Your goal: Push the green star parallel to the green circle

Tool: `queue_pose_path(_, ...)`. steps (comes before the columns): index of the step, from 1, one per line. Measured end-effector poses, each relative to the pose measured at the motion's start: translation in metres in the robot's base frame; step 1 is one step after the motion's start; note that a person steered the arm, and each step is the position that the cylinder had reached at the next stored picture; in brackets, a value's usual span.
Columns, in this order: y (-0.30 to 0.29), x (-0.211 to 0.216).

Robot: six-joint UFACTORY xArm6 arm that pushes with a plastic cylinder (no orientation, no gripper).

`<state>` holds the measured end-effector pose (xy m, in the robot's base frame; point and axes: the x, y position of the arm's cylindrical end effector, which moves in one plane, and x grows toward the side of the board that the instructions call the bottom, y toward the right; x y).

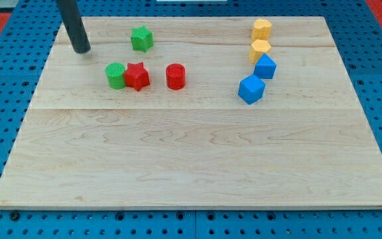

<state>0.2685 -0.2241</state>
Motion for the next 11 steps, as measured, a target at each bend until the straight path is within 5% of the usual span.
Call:
queue_pose_path(1,0.050,-0.053)
queue_pose_path(2,0.146,-0.059)
queue_pose_path(3,0.150,-0.012)
queue_pose_path(4,0.085,0.017)
queue_pose_path(6,0.056,-0.019)
queue_pose_path(11,-0.006,0.060)
